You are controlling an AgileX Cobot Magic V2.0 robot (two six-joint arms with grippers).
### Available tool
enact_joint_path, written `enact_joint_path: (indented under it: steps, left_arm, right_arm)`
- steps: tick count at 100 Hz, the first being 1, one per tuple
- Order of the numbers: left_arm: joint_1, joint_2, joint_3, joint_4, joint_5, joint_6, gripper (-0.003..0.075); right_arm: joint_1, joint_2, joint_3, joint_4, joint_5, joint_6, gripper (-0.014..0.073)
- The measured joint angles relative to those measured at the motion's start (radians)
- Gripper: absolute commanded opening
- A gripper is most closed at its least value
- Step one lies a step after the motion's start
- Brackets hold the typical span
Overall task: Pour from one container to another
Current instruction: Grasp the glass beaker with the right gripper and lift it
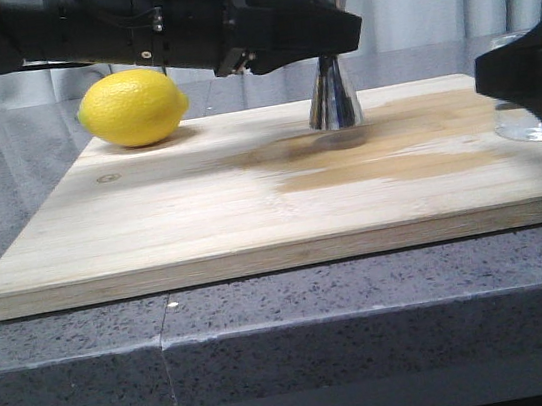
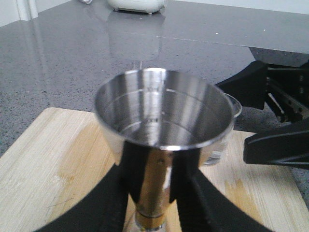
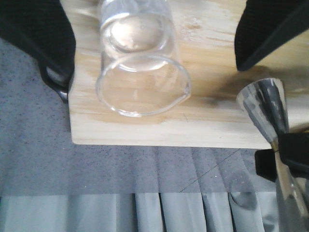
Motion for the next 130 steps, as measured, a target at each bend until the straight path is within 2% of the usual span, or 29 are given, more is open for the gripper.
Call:
enact_joint_path:
  steps: [18, 31, 55, 67, 105, 130]
  left_arm:
    - [0.000, 0.000, 0.000, 0.000, 0.000, 0.000, 0.0199]
    - [0.000, 0.000, 0.000, 0.000, 0.000, 0.000, 0.0198]
    - [0.000, 0.000, 0.000, 0.000, 0.000, 0.000, 0.0196]
    - [0.000, 0.000, 0.000, 0.000, 0.000, 0.000, 0.0196]
    - [0.000, 0.000, 0.000, 0.000, 0.000, 0.000, 0.0190]
    - [0.000, 0.000, 0.000, 0.000, 0.000, 0.000, 0.0188]
  right_arm:
    - [0.000, 0.134, 0.000, -0.005, -0.155, -0.002, 0.0601]
    - [0.000, 0.201, -0.002, -0.005, -0.210, -0.001, 0.0588]
    - [0.000, 0.240, -0.006, -0.007, -0.242, -0.001, 0.0372]
    - [0.000, 0.240, -0.008, -0.007, -0.247, -0.001, 0.0318]
    - [0.000, 0.231, -0.008, -0.007, -0.240, 0.002, 0.0318]
    - [0.000, 0.107, -0.030, -0.007, -0.181, 0.006, 0.0318]
